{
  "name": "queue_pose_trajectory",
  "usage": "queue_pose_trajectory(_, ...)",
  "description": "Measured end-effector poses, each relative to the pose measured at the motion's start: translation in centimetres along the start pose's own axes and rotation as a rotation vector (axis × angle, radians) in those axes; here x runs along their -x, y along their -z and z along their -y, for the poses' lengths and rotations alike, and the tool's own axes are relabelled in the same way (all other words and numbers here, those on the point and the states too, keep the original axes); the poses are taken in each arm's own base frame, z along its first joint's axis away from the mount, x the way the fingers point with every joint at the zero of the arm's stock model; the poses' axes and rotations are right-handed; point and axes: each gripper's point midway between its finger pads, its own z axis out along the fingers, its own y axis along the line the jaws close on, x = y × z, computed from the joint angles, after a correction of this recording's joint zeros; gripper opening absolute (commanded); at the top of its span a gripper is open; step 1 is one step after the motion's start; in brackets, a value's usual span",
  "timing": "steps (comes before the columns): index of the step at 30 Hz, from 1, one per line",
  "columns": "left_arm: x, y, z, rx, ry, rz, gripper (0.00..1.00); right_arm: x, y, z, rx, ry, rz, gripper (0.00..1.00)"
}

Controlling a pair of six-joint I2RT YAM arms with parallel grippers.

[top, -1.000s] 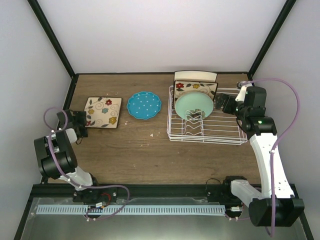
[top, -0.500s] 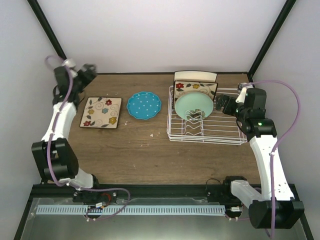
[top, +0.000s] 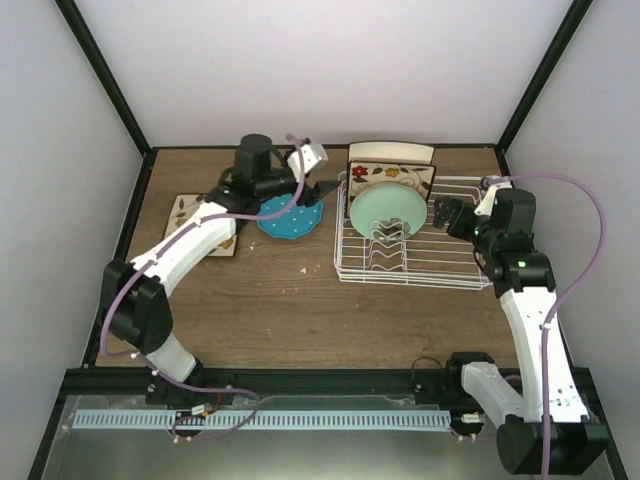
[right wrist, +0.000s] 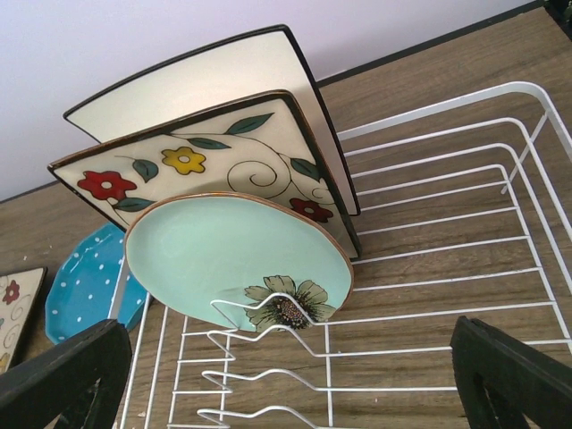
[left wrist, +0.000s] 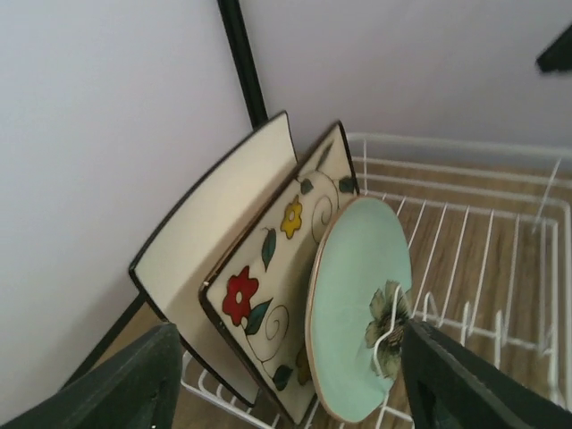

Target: Unload the plates from the dish rack

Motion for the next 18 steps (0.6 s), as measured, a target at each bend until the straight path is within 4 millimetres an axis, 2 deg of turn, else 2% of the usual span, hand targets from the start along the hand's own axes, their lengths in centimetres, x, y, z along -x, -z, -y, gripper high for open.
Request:
queue_pose_trajectory(4,-2.5,-3.0,1.6,-0.021,-0.100,-0.054,0.59,0.1,0.8,-0.1,0.001,-0.007,0.020,1.00)
queue_pose_trajectory(9,-5.7,-6.4,3.1,-0.027,-0.193,-0.116,0.54,-0.1,1.0,0.1,-0.009,-0.013,0.018,1.00)
queue_pose_trajectory(13,-6.8,-8.2,3.8,-0.013,-0.254,-0.129,0.52,-0.5,1.0,0.4,-0.025,-0.014,0.002,1.00)
queue_pose_trajectory(18,-8.3,-9.9,3.7,0.014,-0.283,-0.149,0.51,-0.7,1.0,0.8,-0.043,-0.002,-0.007,1.00)
